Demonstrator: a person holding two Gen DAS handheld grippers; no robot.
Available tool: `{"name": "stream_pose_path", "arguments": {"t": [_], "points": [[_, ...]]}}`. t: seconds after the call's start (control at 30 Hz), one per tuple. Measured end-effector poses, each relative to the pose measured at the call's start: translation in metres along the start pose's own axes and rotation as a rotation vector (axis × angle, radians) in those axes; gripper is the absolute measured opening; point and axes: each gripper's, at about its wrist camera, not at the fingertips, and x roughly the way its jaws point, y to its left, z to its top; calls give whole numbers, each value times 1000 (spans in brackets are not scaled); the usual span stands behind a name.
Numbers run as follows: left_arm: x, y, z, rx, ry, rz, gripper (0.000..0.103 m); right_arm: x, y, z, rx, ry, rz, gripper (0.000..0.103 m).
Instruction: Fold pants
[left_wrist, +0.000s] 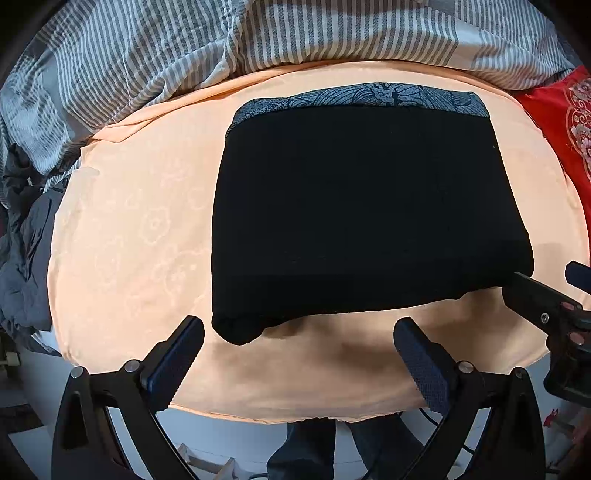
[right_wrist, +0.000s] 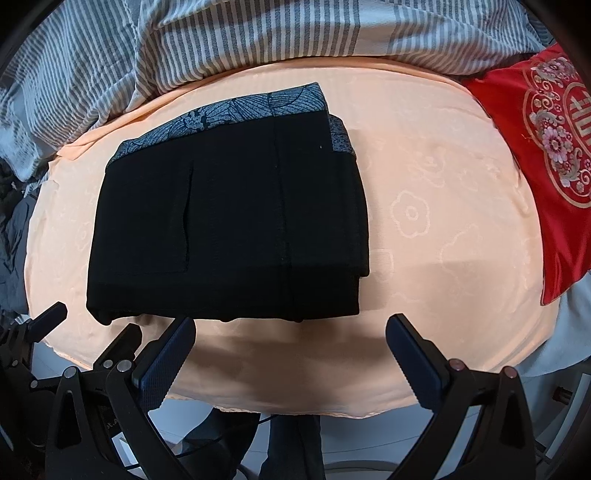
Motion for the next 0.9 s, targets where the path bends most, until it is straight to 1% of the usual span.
{"name": "stream_pose_path", "arguments": {"t": [0.4,0.9], "points": [[-5,-1,-2,-1,-21,-2,103,-1,3,-4,-8,-2,8,103],[-5,-4,-5,-1,-17,1,103,-2,5,-10,-16,-8,12,103]]}}
